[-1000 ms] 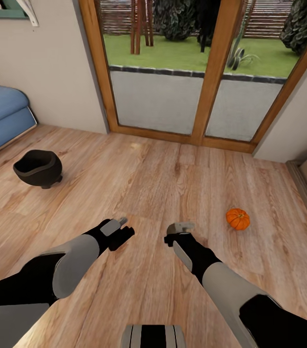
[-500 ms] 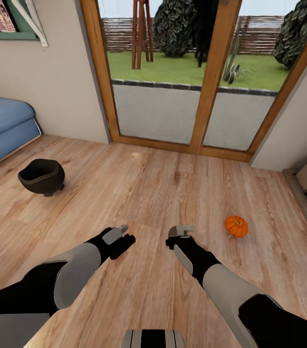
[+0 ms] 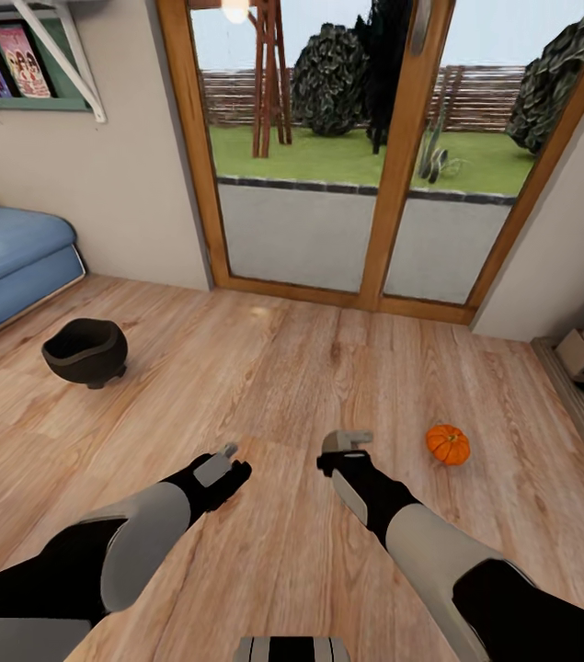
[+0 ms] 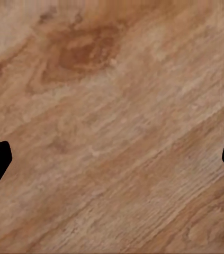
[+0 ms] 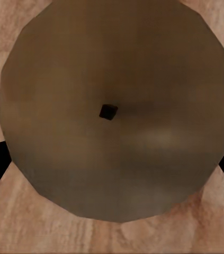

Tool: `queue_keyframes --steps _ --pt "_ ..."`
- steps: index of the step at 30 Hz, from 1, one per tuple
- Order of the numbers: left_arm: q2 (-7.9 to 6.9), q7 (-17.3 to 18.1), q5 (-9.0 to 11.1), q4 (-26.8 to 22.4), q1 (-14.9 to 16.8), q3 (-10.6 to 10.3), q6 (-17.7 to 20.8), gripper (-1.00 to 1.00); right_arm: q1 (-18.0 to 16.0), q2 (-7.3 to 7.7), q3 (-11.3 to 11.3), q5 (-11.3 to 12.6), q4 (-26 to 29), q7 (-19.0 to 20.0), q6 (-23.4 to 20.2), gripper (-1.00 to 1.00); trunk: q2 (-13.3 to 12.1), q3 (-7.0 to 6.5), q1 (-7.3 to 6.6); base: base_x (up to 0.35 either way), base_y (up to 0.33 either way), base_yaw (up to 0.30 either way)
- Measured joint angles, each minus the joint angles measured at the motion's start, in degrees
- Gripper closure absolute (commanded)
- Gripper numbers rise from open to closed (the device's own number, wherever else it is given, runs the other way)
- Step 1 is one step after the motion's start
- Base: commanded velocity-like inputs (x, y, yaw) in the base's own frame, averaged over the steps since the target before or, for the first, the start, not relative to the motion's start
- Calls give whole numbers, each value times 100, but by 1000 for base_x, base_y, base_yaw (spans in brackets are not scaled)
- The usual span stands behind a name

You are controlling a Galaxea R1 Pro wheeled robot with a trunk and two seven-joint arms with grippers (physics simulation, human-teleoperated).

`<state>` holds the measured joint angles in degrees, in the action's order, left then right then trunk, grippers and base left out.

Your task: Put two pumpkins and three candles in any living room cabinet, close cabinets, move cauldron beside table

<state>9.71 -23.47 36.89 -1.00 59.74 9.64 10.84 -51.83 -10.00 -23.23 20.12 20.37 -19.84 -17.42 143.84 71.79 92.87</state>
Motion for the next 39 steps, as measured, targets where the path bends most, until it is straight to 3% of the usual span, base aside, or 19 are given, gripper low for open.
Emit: queue_keyframes --steps 5,20,28,29,31,35,39 --pt "7 16 -15 0 -282 -2 -365 -100 0 0 -4 12 -161 -1 391 100 -7 -111 -13 0 0 0" --pt "27 204 -23 -2 -626 -1 -791 -100 30 0 -5 15 -235 32 454 100 -27 -443 -51 0 0 0" --pt "-21 221 -31 -3 -682 -4 -892 -100 53 0 1 9 -248 314 452 100 -37 -621 -72 0 0 0" --pt "-112 213 -39 -3 -691 -9 -939 -100 53 0 2 8 -242 321 455 100 -39 -643 -75 0 0 0" --pt "-151 215 -41 -3 -734 -6 -963 -100 53 0 3 8 -240 318 454 100 -42 -687 -80 0 0 0" --pt "-284 221 -276 -3 -775 -30 -954 -100 53 0 3 13 -249 321 454 100 -47 -776 -90 0 0 0" --pt "-325 351 -592 -3 -780 -35 -950 -100 65 0 4 27 -345 313 465 100 -52 -866 -100 0 0 -6"
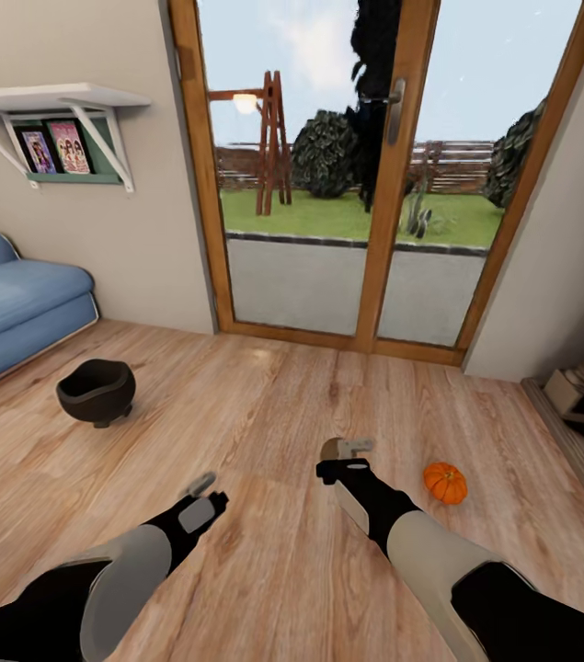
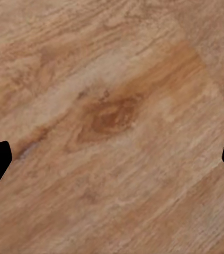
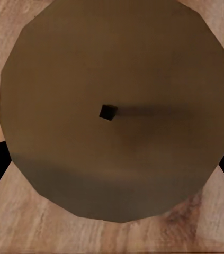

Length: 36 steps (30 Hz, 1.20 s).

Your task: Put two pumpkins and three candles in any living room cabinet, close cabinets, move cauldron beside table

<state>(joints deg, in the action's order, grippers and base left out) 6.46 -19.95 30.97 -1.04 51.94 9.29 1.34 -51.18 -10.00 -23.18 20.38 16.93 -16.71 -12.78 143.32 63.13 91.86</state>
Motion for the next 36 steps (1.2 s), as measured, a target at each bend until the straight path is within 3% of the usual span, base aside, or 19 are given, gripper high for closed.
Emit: queue_keyframes --steps 7,12,18,24,29,36 --pt "-16 378 -496 0 -135 -2 8 -100 17 0 15 6 -173 -10 126 100 -9 -191 -18 0 0 -97" --pt "-1 757 -779 0 -262 -5 9 -100 130 0 42 1 -639 -11 297 100 -209 -317 -127 0 0 -147" --pt "-36 956 -1249 0 -539 -3 1 -100 375 1 50 1 -1047 -16 1103 100 -450 -471 -258 0 0 -129" --pt "-120 1226 -1758 -2 -938 2 -19 -100 741 2 54 -13 -1151 -22 1424 100 -690 -627 -390 0 0 -100" --pt "-338 1440 -1851 -3 -1013 2 -25 -100 1114 2 49 -41 -1163 -18 1787 100 -891 -752 -500 0 0 -23" --pt "-374 1501 -1843 -4 -1020 3 -28 -100 1182 1 46 -47 -1231 -12 1832 100 -1172 -882 -654 0 0 -1"
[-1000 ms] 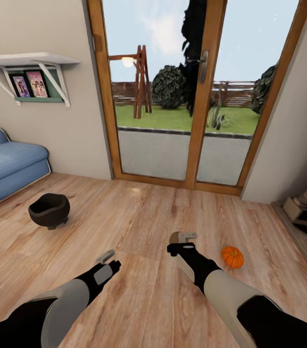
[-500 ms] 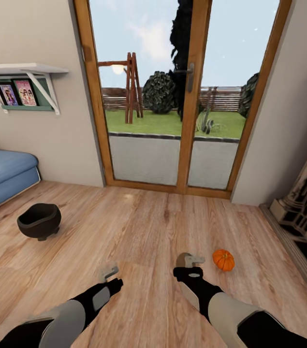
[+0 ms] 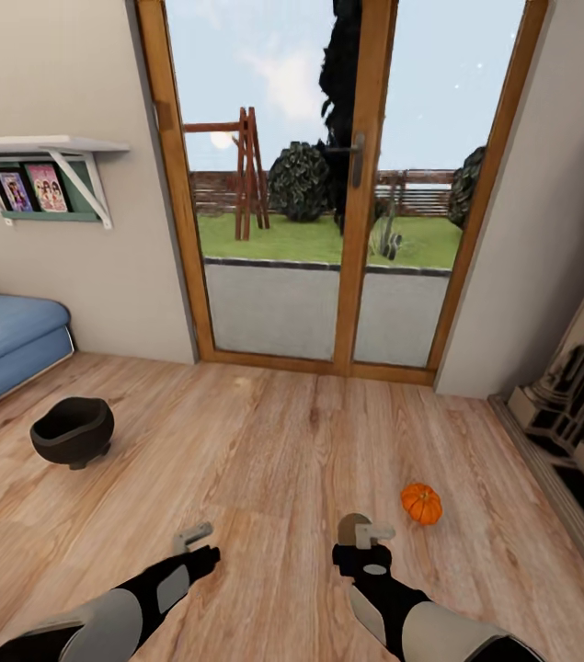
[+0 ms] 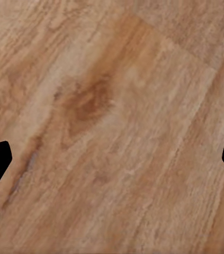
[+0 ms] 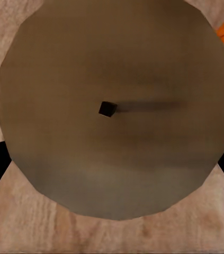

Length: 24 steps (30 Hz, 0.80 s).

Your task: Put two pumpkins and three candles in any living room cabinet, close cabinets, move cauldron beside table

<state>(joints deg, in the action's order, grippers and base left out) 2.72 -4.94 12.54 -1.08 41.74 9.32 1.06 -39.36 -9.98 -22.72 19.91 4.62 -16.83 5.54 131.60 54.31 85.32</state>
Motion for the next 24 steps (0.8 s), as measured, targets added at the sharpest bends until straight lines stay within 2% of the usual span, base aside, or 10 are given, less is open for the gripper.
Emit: queue_keyframes --steps 1,2,3,7,13,24 --pt "-10 0 0 0 0 0 1 -100 34 1 4 19 -145 0 2 100 -40 -18 -22 0 0 0" --pt "-20 0 0 0 0 0 2 -100 60 2 101 56 -268 1 19 100 -81 -35 -44 0 0 0" --pt "-34 0 2 0 0 0 3 -100 74 1 38 27 -338 27 22 100 -120 -54 -66 0 0 0" --pt "-55 -1 2 1 0 0 5 -100 100 1 14 21 -437 141 112 100 -281 -126 -154 0 0 -83" --pt "-56 -1 8 1 1 0 5 -100 160 2 14 31 -475 186 437 100 -521 -242 -286 0 0 -213" --pt "-48 -1 9 1 1 0 5 -100 182 2 17 30 -479 198 505 100 -963 -465 -527 0 0 -248"
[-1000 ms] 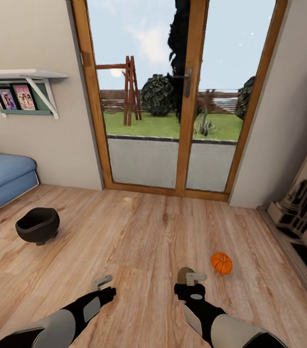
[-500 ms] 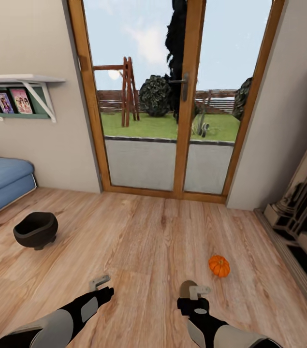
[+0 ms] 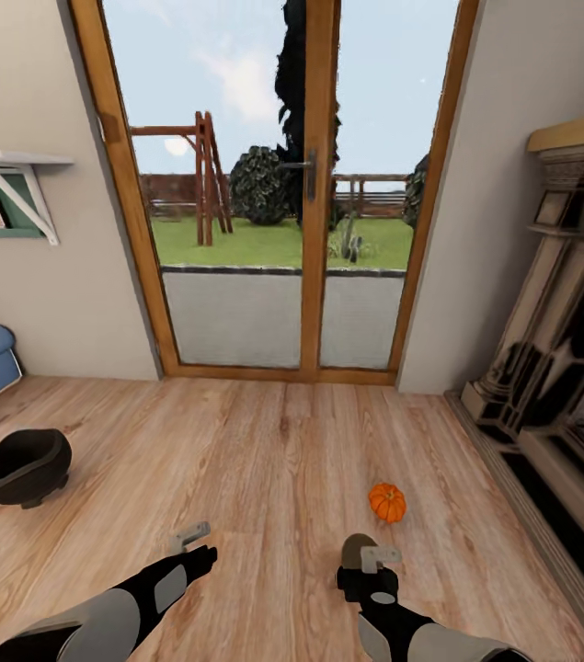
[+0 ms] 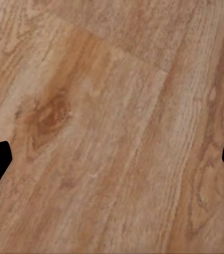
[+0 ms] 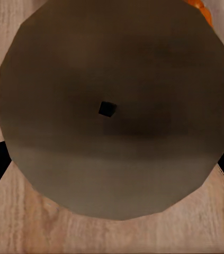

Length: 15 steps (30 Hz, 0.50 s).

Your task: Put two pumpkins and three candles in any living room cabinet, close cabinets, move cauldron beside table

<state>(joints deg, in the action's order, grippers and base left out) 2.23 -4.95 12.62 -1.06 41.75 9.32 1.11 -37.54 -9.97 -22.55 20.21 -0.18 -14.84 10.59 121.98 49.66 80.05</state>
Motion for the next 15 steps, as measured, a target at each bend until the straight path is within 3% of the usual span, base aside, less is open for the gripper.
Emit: queue_keyframes --steps 6,15 --pt "0 0 0 0 0 0 0 -100 5 0 -5 1 -11 2 -4 100 -241 -124 -132 0 0 -213" --pt "25 0 0 -1 -4 0 0 -100 13 -1 -12 -4 -20 20 -22 100 -602 -289 -330 0 0 -16"
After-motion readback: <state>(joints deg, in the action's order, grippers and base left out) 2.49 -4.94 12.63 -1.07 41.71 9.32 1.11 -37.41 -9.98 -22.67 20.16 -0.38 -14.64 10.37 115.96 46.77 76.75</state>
